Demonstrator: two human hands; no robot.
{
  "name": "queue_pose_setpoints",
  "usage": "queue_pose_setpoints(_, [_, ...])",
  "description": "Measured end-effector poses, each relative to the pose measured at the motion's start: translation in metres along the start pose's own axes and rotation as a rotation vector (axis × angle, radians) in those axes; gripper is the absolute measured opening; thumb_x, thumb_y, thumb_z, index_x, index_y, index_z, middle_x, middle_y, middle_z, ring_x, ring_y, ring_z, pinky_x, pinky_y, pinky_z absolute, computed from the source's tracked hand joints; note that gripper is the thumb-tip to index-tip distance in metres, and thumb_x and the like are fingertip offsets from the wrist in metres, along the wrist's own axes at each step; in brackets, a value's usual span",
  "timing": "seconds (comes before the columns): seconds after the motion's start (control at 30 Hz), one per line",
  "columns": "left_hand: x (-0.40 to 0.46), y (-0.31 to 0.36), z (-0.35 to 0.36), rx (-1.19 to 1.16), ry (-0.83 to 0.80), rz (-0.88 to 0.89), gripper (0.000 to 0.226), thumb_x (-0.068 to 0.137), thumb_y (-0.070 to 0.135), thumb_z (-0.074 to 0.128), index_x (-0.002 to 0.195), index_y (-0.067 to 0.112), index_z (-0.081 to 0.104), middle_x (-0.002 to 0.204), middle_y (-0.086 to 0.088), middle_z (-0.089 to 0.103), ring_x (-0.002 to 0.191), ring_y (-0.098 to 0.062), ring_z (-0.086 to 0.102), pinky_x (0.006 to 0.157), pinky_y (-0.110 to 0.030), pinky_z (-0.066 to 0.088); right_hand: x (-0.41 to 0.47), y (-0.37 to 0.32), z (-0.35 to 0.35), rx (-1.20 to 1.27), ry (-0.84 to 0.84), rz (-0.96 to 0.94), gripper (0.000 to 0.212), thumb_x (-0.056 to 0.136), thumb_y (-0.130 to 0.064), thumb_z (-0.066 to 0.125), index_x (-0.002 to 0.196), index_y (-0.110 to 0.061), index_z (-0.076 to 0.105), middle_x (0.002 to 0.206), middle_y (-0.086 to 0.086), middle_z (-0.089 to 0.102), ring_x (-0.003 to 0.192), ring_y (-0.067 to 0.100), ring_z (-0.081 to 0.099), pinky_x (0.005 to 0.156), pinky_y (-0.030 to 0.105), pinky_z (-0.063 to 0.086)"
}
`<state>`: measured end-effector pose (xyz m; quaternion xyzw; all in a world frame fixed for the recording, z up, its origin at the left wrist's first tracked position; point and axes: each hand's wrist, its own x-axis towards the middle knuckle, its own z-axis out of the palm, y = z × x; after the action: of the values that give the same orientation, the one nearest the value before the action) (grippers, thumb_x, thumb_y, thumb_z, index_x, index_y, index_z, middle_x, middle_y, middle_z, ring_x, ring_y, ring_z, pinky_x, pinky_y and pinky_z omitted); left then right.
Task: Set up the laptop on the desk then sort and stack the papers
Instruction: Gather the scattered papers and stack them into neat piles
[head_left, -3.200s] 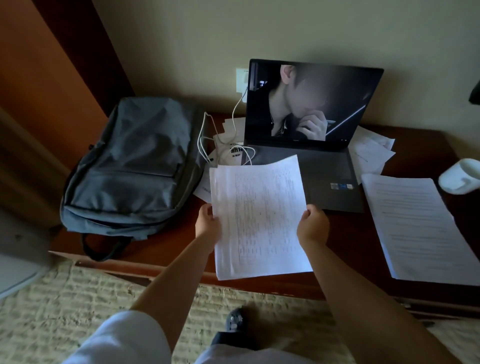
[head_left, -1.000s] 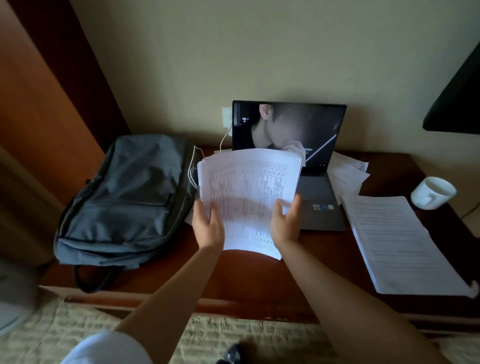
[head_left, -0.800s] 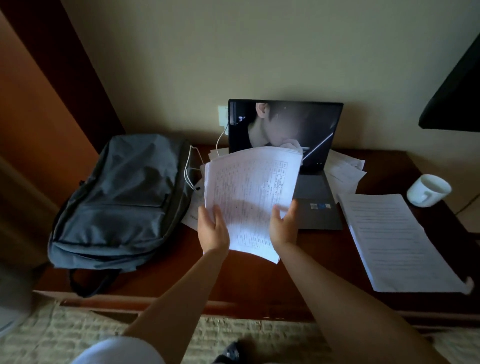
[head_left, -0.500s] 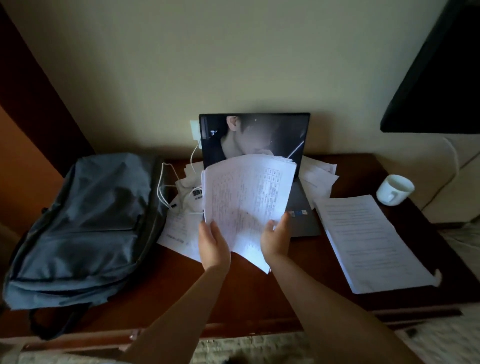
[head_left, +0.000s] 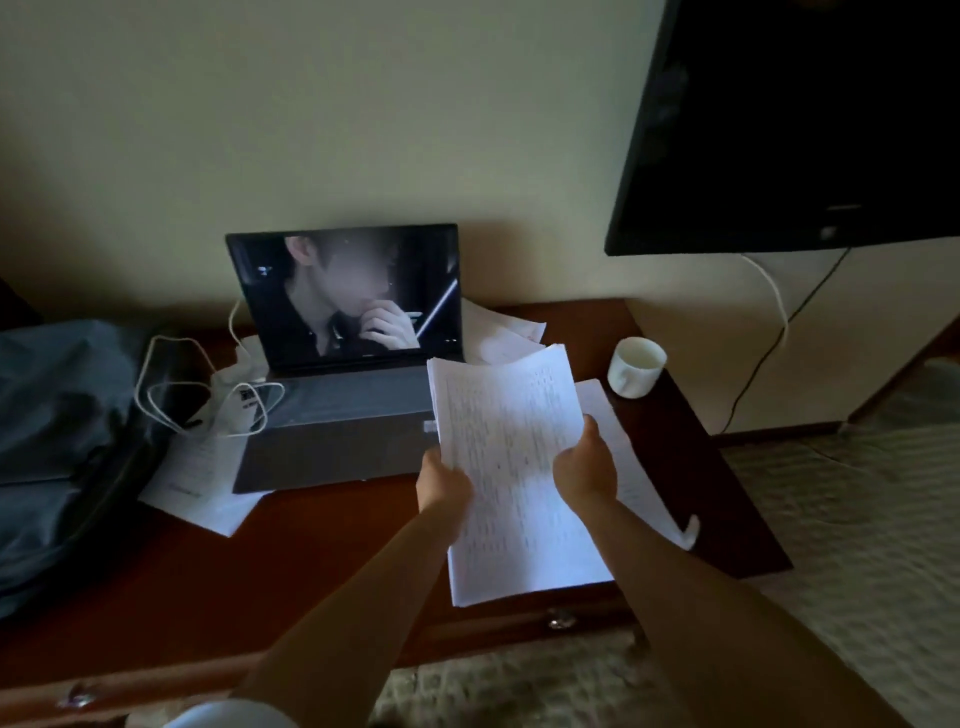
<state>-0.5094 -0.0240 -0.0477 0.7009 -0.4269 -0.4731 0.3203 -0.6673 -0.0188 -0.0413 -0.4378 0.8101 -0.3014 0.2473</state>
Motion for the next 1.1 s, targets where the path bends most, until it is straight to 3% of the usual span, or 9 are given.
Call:
queue_pose_setpoints(0.37, [0.031, 0.019, 0.084, 0.123, 0.030, -0.051, 0.022, 0.097, 0.012, 0.041, 0.111, 0.010, 0.057, 0.103, -0.008, 0.065, 0.073, -0.014, 0.061, 0.050, -0.021, 0.045, 0.087, 0.052, -0.037, -0.102, -0.151, 0.000, 0.063, 0.092, 0.000, 0.043, 0.150, -0.010, 0.021, 0.149, 0.014, 0.033, 0.137, 0.032, 0.034, 0.107, 0.035, 0.036])
queue_pose_setpoints(0.43, [0.041, 0.016, 0.092, 0.242, 0.025, -0.082, 0.021, 0.096, 0.013, 0.045, 0.113, 0.011, 0.057, 0.111, -0.009, 0.064, 0.085, -0.018, 0.062, 0.062, -0.028, 0.053, 0.098, 0.060, -0.032, -0.142, -0.171, 0.035, 0.061, 0.091, -0.001, 0.046, 0.147, -0.010, 0.026, 0.144, 0.015, 0.036, 0.134, 0.032, 0.037, 0.103, 0.035, 0.039])
queue_pose_setpoints(0.47, [0.045, 0.013, 0.096, 0.356, 0.014, -0.115, 0.025, 0.096, 0.015, 0.046, 0.119, 0.012, 0.055, 0.119, -0.009, 0.060, 0.097, -0.022, 0.060, 0.077, -0.033, 0.054, 0.101, 0.066, -0.029, -0.195, -0.196, 0.059, 0.058, 0.090, -0.004, 0.048, 0.145, -0.009, 0.030, 0.142, 0.015, 0.037, 0.132, 0.033, 0.037, 0.102, 0.036, 0.040])
queue_pose_setpoints(0.57, [0.052, 0.007, 0.103, 0.549, 0.025, -0.266, 0.040, 0.097, 0.019, 0.043, 0.135, 0.009, 0.042, 0.137, -0.013, 0.042, 0.123, -0.029, 0.043, 0.104, -0.037, 0.039, 0.104, 0.080, -0.023, -0.331, -0.265, 0.158, 0.046, 0.090, -0.014, 0.051, 0.135, -0.010, 0.042, 0.133, 0.013, 0.039, 0.124, 0.031, 0.039, 0.097, 0.038, 0.045])
queue_pose_setpoints(0.7, [0.061, 0.010, 0.103, 0.237, 0.034, -0.423, 0.041, 0.091, 0.021, 0.054, 0.129, 0.009, 0.042, 0.113, -0.011, 0.053, 0.097, -0.025, 0.058, 0.085, -0.036, 0.055, 0.115, 0.082, -0.020, -0.210, -0.227, 0.262, 0.053, 0.085, -0.014, 0.054, 0.136, -0.011, 0.040, 0.131, 0.015, 0.044, 0.121, 0.033, 0.045, 0.092, 0.040, 0.047])
queue_pose_setpoints(0.8, [0.065, 0.017, 0.098, 0.072, -0.013, -0.479, 0.029, 0.089, 0.017, 0.060, 0.113, 0.004, 0.050, 0.090, -0.009, 0.059, 0.075, -0.020, 0.061, 0.062, -0.029, 0.052, 0.126, 0.083, -0.024, -0.096, -0.264, 0.371, 0.048, 0.084, -0.015, 0.052, 0.130, -0.006, 0.042, 0.124, 0.015, 0.053, 0.108, 0.033, 0.057, 0.074, 0.035, 0.051])
queue_pose_setpoints(0.93, [0.058, 0.018, 0.104, -0.022, -0.100, -0.502, 0.024, 0.083, 0.005, 0.066, 0.104, 0.004, 0.055, 0.099, -0.014, 0.064, 0.090, -0.031, 0.066, 0.076, -0.042, 0.056, 0.125, 0.083, -0.025, -0.067, -0.325, 0.409, 0.044, 0.079, -0.022, 0.055, 0.120, -0.007, 0.054, 0.114, 0.011, 0.060, 0.101, 0.029, 0.060, 0.070, 0.034, 0.053])
queue_pose_setpoints(1.0, [0.053, 0.019, 0.109, 0.006, -0.081, -0.459, 0.021, 0.084, 0.000, 0.063, 0.101, 0.006, 0.052, 0.097, -0.012, 0.061, 0.091, -0.030, 0.063, 0.075, -0.041, 0.055, 0.120, 0.083, -0.023, -0.045, -0.326, 0.394, 0.045, 0.078, -0.022, 0.059, 0.122, -0.013, 0.053, 0.119, 0.009, 0.055, 0.103, 0.028, 0.057, 0.067, 0.031, 0.050])
queue_pose_setpoints(1.1, [0.046, 0.021, 0.109, 0.000, -0.068, -0.407, 0.025, 0.085, -0.003, 0.060, 0.106, 0.007, 0.052, 0.101, -0.010, 0.060, 0.093, -0.029, 0.061, 0.071, -0.039, 0.052, 0.112, 0.081, -0.024, 0.212, -0.313, 0.400, 0.050, 0.077, -0.008, 0.060, 0.125, -0.013, 0.047, 0.117, 0.009, 0.054, 0.093, 0.025, 0.058, 0.056, 0.025, 0.045])
